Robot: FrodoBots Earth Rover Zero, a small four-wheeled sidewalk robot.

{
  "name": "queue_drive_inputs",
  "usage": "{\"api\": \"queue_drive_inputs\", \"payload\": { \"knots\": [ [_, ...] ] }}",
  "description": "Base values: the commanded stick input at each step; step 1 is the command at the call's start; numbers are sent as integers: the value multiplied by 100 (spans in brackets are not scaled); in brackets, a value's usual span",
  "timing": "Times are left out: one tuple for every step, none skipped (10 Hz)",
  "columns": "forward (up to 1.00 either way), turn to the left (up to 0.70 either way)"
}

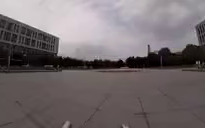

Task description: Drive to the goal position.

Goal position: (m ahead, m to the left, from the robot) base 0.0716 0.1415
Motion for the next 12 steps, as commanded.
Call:
{"api": "queue_drive_inputs", "payload": {
  "knots": [
    [70,14],
    [70,3],
    [70,0],
    [70,0],
    [70,0],
    [70,-12],
    [70,-24],
    [70,-18],
    [70,-8],
    [70,0],
    [70,0],
    [70,0]
  ]
}}
